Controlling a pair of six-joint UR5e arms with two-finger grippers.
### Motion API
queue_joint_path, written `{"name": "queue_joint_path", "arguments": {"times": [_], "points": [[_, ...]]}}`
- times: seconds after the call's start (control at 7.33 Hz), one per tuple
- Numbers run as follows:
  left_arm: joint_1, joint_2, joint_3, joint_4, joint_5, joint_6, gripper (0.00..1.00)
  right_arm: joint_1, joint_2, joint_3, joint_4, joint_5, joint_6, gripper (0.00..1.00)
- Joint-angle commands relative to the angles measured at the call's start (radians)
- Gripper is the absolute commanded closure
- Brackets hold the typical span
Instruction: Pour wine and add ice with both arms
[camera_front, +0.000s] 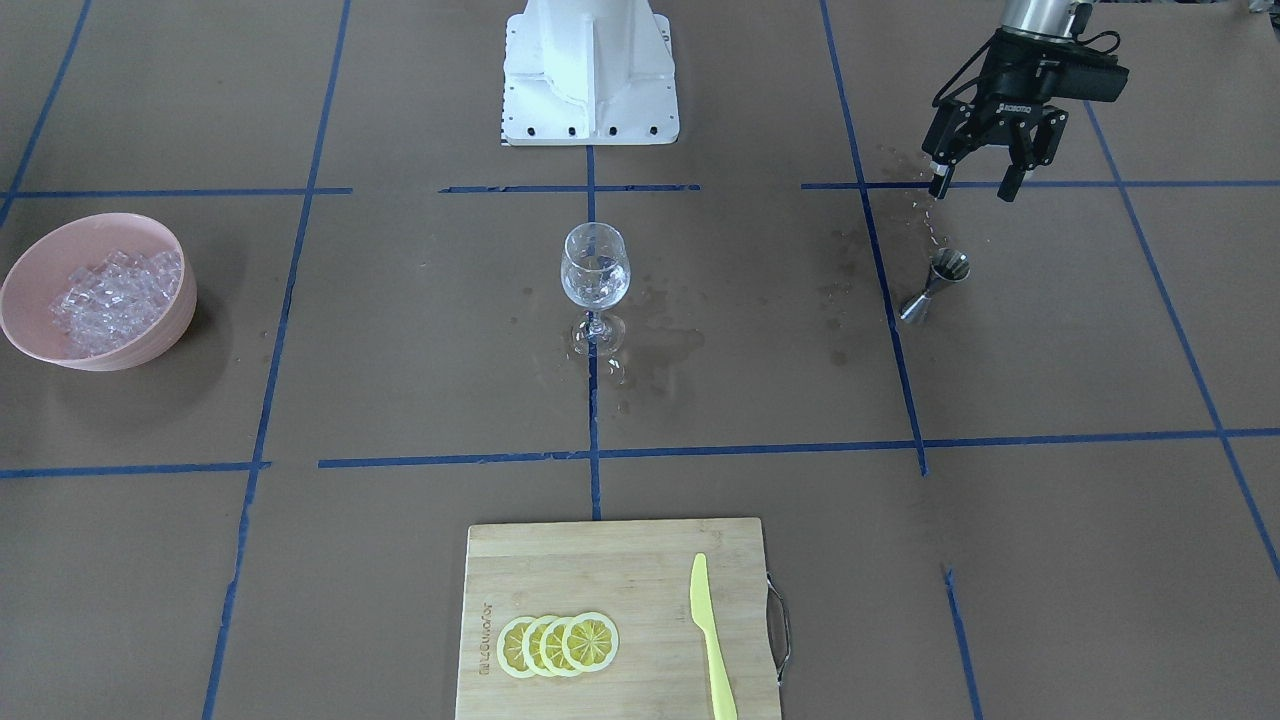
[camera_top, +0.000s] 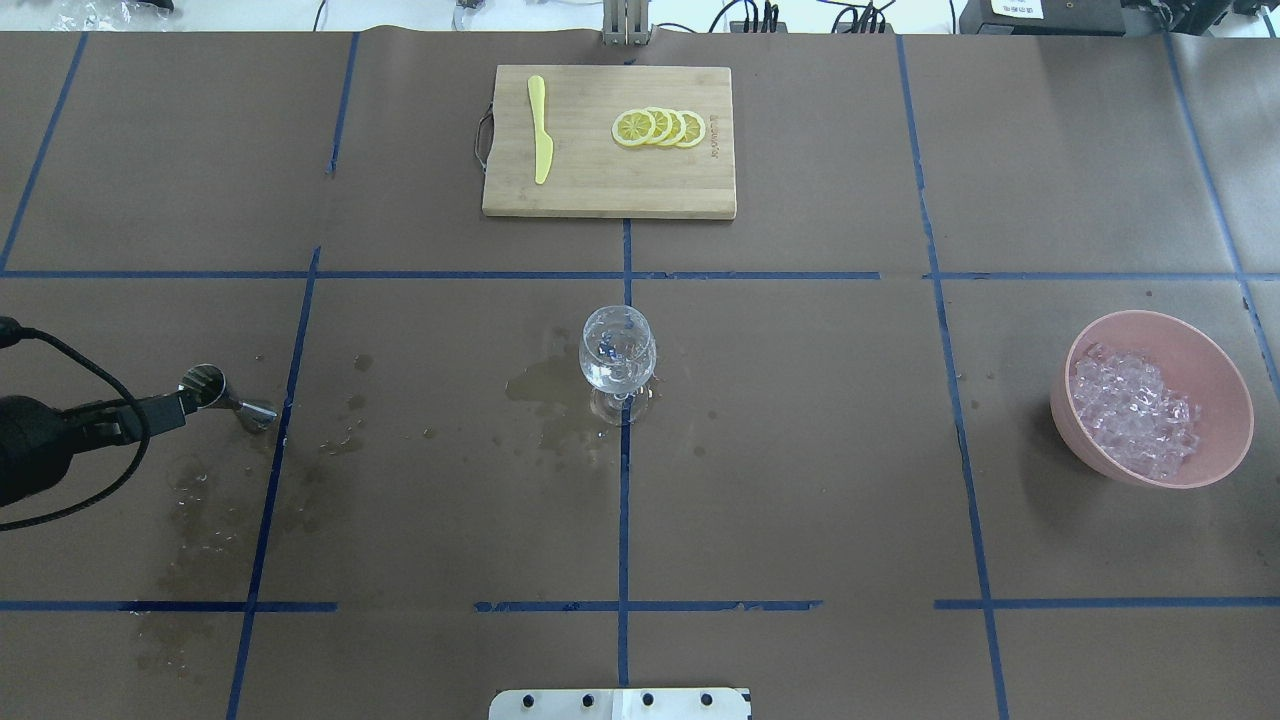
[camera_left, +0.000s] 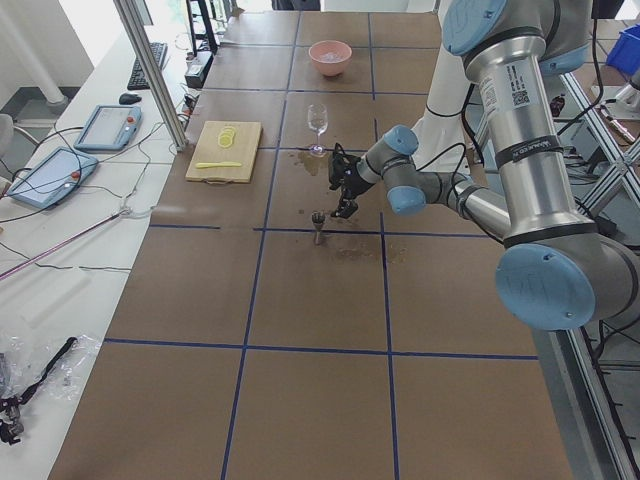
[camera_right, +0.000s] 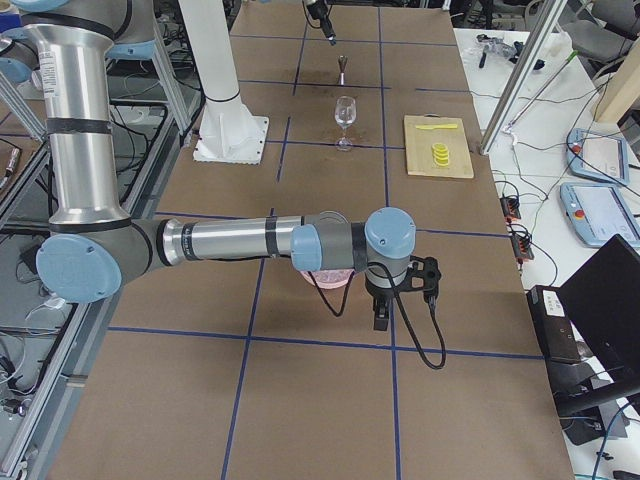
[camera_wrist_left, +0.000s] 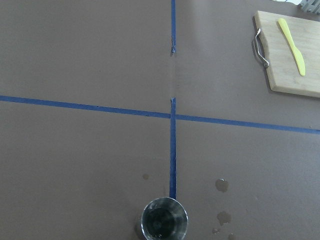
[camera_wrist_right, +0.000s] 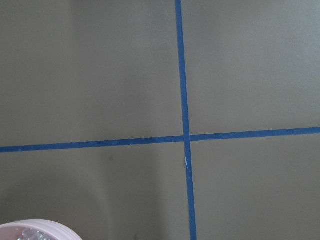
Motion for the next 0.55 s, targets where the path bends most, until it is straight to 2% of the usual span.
{"name": "queue_joint_path", "arguments": {"times": [0.0, 0.27, 0.41], "points": [[0.157, 0.022, 0.032, 0.006, 0.240, -0.132, 0.00, -0.002, 0.000, 0.011, 0.001, 0.002, 0.014, 0.00], [0.251, 0.011, 0.113, 0.006, 0.439, -0.226, 0.00, -0.002, 0.000, 0.011, 0.001, 0.001, 0.014, 0.00], [0.263, 0.002, 0.137, 0.006, 0.502, -0.227, 0.00, -0.005, 0.000, 0.011, 0.001, 0.002, 0.029, 0.00]]}}
